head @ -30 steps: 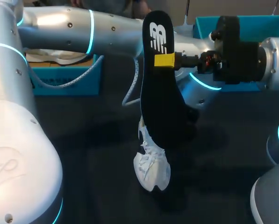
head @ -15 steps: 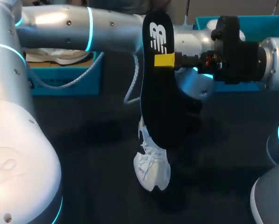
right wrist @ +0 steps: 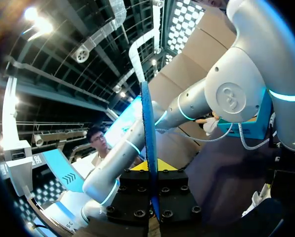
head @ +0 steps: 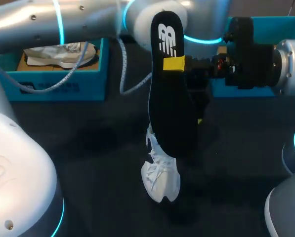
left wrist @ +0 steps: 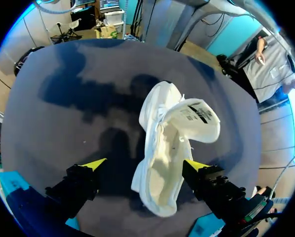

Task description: Take the shoe out of the shoebox, open the shoe tongue, remove and reinsert the insole, then place the shoe into the shoebox

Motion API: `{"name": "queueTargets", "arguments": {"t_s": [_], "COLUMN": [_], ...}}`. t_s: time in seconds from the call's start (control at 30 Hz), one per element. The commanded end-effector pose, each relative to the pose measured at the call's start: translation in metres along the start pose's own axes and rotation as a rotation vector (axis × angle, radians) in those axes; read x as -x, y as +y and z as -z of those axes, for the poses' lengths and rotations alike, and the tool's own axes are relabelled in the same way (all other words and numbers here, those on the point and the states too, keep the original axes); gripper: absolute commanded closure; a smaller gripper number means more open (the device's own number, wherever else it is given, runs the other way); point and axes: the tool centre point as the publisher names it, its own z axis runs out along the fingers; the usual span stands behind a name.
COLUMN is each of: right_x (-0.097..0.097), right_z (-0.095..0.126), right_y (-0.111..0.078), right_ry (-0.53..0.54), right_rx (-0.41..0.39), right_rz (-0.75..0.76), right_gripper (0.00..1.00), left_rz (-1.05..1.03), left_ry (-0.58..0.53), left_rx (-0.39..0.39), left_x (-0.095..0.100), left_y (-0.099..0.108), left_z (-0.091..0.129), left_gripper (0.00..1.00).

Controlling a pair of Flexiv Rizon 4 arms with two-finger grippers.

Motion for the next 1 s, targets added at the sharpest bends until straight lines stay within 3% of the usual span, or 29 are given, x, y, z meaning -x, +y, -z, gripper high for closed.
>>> {"name": "queueTargets", "arguments": {"t_s": [0.03,0.23,0.33,1.0], "right_x": [-0.001,-0.001,-0.001,-0.001], "right_z": [-0.003,-0.003,-0.003,-0.003], "right_y": [0.000,0.000,0.000,0.000], "right_ry": [-0.004,-0.004,-0.004,-0.004], "right_rx": [0.000,0.000,0.000,0.000], "right_rz": [-0.002,-0.002,-0.002,-0.002], "right_gripper": [1.00,1.00,1.00,1.00], "left_rz": [-0.005,0.014,0.063,0.063], "left_ry": [-0.247,-0.349,-0.374,-0.374], "left_rx": [0.028,0.031,0.083,0.083], "left_x": [-0.021,-0.020,-0.020,-0.020], "left_y": [-0.004,0.002,0.011,0.011], "left_z": [0.020,0.039,0.050,0.050], "left_gripper": [0.00,0.00,0.00,0.00]}}
